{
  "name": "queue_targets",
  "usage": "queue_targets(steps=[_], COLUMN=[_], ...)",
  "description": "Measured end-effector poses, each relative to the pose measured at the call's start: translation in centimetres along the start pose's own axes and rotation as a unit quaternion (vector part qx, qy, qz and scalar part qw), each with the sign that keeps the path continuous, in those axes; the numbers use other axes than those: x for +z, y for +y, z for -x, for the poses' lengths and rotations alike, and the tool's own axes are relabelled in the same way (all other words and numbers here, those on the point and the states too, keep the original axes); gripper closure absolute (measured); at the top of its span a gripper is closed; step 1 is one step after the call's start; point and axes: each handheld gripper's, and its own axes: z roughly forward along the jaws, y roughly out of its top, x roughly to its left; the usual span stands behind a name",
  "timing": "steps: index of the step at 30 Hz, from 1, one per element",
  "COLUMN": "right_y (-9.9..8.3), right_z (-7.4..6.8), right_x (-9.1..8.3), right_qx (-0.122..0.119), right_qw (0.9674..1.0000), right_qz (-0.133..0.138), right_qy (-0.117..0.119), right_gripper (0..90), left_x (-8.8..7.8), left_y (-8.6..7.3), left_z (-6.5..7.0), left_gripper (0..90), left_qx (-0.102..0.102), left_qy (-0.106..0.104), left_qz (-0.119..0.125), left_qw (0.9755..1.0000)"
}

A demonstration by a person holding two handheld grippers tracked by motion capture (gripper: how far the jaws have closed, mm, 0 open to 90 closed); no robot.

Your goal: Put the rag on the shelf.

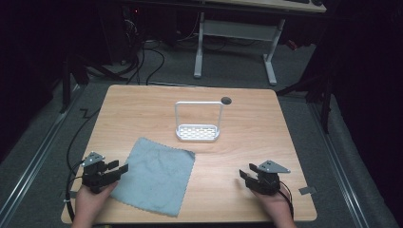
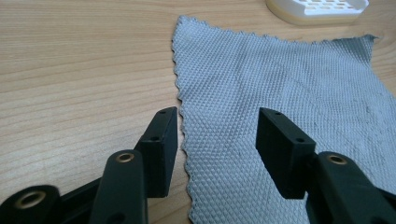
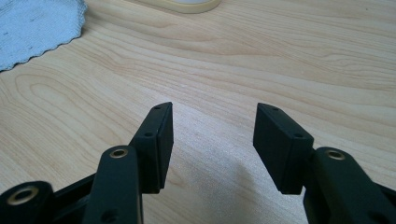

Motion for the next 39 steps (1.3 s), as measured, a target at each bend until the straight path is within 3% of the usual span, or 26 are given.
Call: queue_targets(steps=[13,17,21,22,25,33,39], right_y=[0.0,0.0,0.0,0.0,0.0,0.0,0.1], right_z=[-0.2,-0.2,-0.3,-0.4,-0.4,-0.6,-0.8], right_x=[0.1,0.2,0.2,0.2,0.2,0.3,0.4], right_qx=[-0.001,-0.002,-0.002,-0.001,0.000,-0.005,-0.008], right_qw=[1.0000,1.0000,1.0000,1.0000,1.0000,0.9999,0.9998], right_qz=[-0.002,-0.004,-0.004,-0.003,-0.003,-0.005,-0.004], right_qy=[0.003,0.005,0.008,0.009,0.009,0.012,0.015], right_gripper=[48.4,48.5,48.8,49.3,49.5,50.4,52.3], left_x=[0.3,0.5,0.8,1.0,1.5,1.8,2.4], left_y=[-0.1,-0.1,-0.2,-0.2,-0.3,-0.3,-0.4], left_z=[0.2,0.5,1.2,1.5,2.1,3.1,5.2], left_gripper=[50.0,55.6,73.3,81.8,89.1,90.0,90.0], left_qx=[0.006,0.020,0.047,0.058,0.084,0.098,0.114], left_qy=[-0.002,-0.012,-0.026,-0.024,-0.011,-0.021,-0.044], left_qz=[-0.006,-0.018,-0.039,-0.051,-0.072,-0.079,-0.086], left_qw=[1.0000,0.9996,0.9978,0.9967,0.9938,0.9918,0.9887])
